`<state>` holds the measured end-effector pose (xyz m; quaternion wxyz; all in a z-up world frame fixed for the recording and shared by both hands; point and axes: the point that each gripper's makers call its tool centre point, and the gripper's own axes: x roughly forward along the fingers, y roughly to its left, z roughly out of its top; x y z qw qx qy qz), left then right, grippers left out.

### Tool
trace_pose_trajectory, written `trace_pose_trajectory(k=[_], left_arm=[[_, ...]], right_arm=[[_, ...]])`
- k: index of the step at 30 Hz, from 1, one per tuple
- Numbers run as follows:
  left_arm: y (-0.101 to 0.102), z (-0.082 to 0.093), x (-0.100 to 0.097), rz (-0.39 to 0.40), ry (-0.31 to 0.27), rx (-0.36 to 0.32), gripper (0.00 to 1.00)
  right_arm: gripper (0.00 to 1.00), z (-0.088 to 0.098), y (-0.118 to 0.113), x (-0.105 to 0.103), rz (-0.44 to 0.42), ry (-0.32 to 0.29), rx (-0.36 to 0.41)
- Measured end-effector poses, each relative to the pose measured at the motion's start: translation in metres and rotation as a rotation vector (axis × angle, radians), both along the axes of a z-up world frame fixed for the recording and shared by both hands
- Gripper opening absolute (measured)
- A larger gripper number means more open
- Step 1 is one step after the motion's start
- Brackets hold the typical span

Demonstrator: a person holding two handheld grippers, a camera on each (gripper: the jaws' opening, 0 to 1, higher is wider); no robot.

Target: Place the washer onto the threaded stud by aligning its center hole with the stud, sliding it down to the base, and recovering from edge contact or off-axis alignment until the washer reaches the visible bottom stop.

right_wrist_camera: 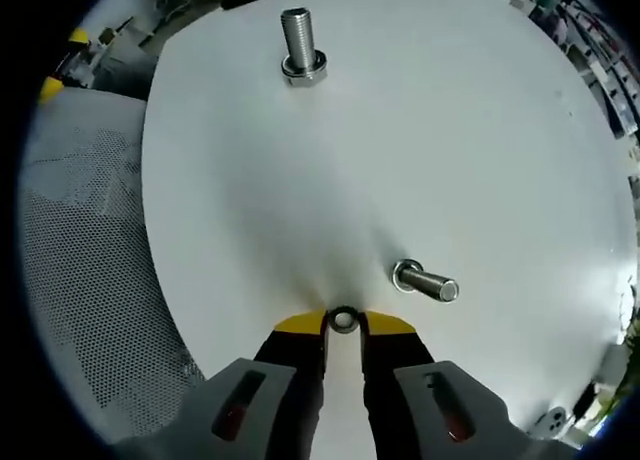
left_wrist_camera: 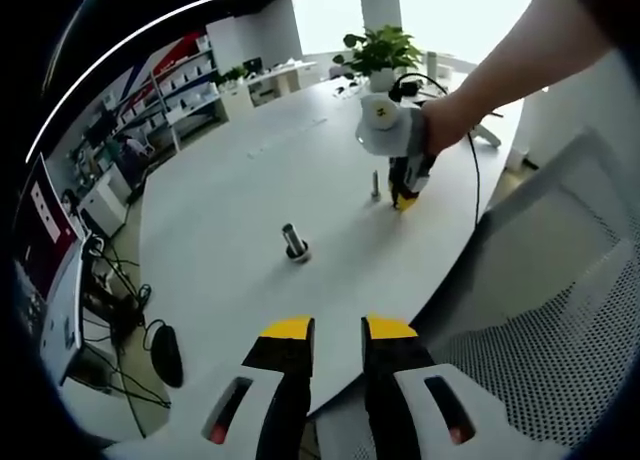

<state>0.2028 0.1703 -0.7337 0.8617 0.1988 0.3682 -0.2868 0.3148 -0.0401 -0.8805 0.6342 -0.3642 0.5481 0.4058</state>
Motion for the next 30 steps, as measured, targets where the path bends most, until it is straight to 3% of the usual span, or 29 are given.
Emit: trace_pose_trajectory(k=[2, 5, 10, 15, 26, 30], left_arm=[[0.001, 0.000, 0.000, 0.003, 0.000, 0.002, 0.16], [0.001, 0.000, 0.000, 0.004, 0.000, 0.004, 0.16], [0.001, 0.001, 0.000, 0.005, -0.004, 0.002, 0.16], [0.002, 0.000, 0.000, 0.007, -0.002, 0.005, 0.16], [0.002, 0.002, 0.000, 0.006, -0.013, -0.002, 0.16], [0.001, 0.003, 0.000, 0.005, -0.016, -0.005, 0.16]], right_arm=[[0.15, 0.000, 0.000, -0.001, 0.018, -0.009, -0.044], [0.15, 0.000, 0.002, 0.000, 0.021, -0.023, -0.046], [0.14, 0.001, 0.001, 0.004, -0.155, 0.003, 0.088], [0.13, 0.003, 0.000, 0.001, -0.124, -0.040, 0.147], [0.13, 0.003, -0.004, 0.003, -0.091, -0.075, 0.126], [0.13, 0.012, -0.009, 0.005, -0.113, -0.086, 0.135]])
